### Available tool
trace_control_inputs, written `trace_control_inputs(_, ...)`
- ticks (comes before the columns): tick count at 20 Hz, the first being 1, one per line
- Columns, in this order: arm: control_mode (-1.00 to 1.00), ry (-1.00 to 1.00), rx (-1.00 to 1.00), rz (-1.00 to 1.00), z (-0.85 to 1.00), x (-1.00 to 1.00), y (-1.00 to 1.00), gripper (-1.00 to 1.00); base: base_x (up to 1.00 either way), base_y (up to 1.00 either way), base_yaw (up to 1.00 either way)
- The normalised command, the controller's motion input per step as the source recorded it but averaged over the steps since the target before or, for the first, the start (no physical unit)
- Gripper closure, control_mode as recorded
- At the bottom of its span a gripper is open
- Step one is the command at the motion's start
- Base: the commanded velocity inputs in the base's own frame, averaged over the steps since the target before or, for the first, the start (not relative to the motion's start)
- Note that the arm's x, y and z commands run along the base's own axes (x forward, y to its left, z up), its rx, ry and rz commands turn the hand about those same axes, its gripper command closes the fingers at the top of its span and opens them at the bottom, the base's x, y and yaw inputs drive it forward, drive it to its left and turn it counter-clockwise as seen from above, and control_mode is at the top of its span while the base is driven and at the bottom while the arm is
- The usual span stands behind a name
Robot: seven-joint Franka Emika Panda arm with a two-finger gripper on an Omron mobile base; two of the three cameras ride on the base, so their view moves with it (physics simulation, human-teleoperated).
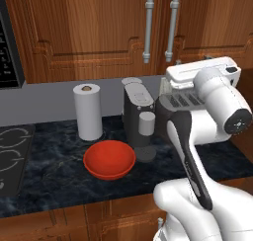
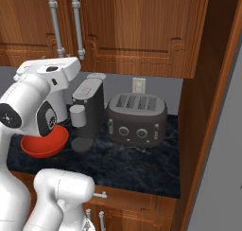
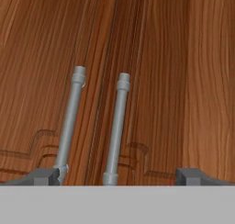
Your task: Open the cabinet. Pick the apple and tangerine from the cabinet and place them into the bowl. Then close the cabinet.
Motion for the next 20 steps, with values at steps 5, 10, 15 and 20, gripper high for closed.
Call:
trace_control_inputs(5, -1.0, 0.0, 0.0, 0.0, 0.0, 0.11, 0.0, -1.0, 0.0, 0.0, 0.0)
trace_control_inputs(10, -1.0, 0.01, 0.0, 0.0, 0.0, 0.51, 0.0, -1.0, 0.0, 0.0, 0.0)
trace_control_inputs(15, -1.0, 0.01, 0.0, 0.0, 0.0, 0.56, 0.0, -1.0, 0.0, 0.0, 0.0)
trace_control_inputs(20, -1.0, 0.05, 0.0, 0.0, 0.0, 0.61, 0.0, -1.0, 0.0, 0.0, 0.0)
